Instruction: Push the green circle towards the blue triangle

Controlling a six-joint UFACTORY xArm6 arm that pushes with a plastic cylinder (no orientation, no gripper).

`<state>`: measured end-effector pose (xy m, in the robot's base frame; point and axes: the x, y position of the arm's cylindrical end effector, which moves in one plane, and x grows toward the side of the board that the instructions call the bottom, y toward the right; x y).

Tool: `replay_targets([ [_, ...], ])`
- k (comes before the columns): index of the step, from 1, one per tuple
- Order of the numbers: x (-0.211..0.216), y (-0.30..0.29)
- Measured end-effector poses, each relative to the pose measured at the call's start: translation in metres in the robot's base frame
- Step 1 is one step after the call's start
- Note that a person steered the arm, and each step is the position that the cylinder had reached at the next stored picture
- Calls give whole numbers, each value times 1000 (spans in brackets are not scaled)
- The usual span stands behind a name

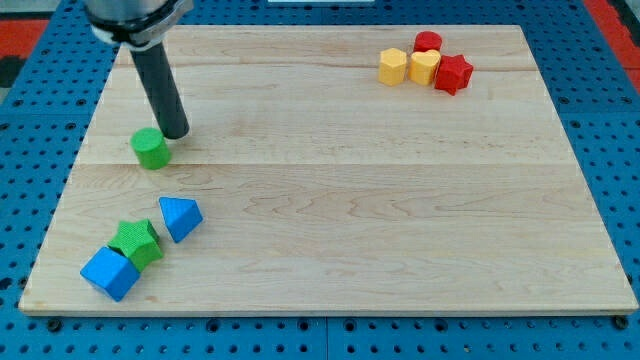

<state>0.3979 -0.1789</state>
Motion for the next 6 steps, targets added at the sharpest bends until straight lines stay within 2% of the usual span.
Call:
replay_targets([
  [1,-31,-41],
  [2,14,-30],
  [3,-3,-2],
  [4,0,17],
  [5,29,-29],
  [6,80,-35],
])
